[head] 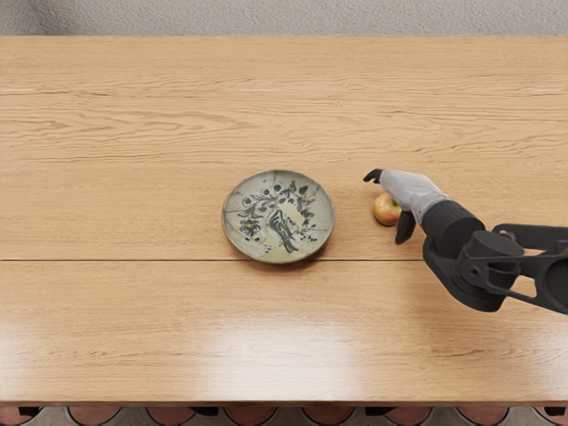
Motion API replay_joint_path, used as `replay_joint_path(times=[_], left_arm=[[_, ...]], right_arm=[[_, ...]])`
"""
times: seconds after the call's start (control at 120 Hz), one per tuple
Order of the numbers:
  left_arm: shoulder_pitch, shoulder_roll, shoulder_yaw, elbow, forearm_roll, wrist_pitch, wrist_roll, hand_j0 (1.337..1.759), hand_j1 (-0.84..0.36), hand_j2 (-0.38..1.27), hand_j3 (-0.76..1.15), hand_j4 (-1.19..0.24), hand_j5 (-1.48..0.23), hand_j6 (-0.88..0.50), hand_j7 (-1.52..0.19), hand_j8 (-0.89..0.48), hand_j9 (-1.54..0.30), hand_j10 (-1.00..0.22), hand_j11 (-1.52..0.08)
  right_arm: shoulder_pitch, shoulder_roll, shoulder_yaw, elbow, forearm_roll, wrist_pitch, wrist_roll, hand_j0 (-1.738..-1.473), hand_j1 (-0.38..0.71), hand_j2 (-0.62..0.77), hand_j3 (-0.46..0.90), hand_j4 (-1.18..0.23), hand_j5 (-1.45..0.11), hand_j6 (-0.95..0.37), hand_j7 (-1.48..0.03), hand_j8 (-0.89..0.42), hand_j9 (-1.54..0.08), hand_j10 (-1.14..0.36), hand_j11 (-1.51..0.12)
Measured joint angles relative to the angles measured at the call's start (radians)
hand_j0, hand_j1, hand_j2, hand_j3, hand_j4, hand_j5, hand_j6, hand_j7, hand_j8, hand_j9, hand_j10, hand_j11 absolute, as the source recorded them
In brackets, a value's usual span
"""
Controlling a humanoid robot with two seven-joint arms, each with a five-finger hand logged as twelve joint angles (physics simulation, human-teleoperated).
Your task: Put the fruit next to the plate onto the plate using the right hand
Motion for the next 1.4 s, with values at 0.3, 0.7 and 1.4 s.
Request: replay_joint_path(times=[0.3, 0.7, 1.4], left_arm=[[0.0, 0.0, 0.0, 0.0, 0.0, 0.0, 0.0, 1.658, 0.35, 0.0, 0.0, 0.0, 0.0, 0.0, 0.0, 0.0, 0.0, 0.0, 0.0], [0.0, 0.0, 0.0, 0.0, 0.0, 0.0, 0.0, 1.658, 0.35, 0.0, 0.0, 0.0, 0.0, 0.0, 0.0, 0.0, 0.0, 0.0, 0.0], [0.0, 0.0, 0.0, 0.0, 0.0, 0.0, 0.0, 1.658, 0.35, 0.0, 0.0, 0.0, 0.0, 0.0, 0.0, 0.0, 0.0, 0.0, 0.0]], right_arm=[[0.001, 0.019, 0.0, -0.033, 0.0, -0.001, 0.0, -1.658, -0.01, -0.05, 0.0, -0.28, -0.37, -0.29, -0.37, -0.29, -0.37, -0.28, -0.37], [0.001, 0.038, -0.001, -0.052, -0.001, 0.0, 0.0, -1.658, 0.08, -0.07, 0.0, -0.36, -0.46, -0.36, -0.46, -0.36, -0.46, -0.36, -0.46], [-0.01, 0.039, 0.009, -0.071, 0.007, 0.003, 0.0, -1.652, 0.28, 0.19, 0.0, -0.65, -0.87, -0.46, -0.86, -0.38, -0.88, -0.52, -0.87]])
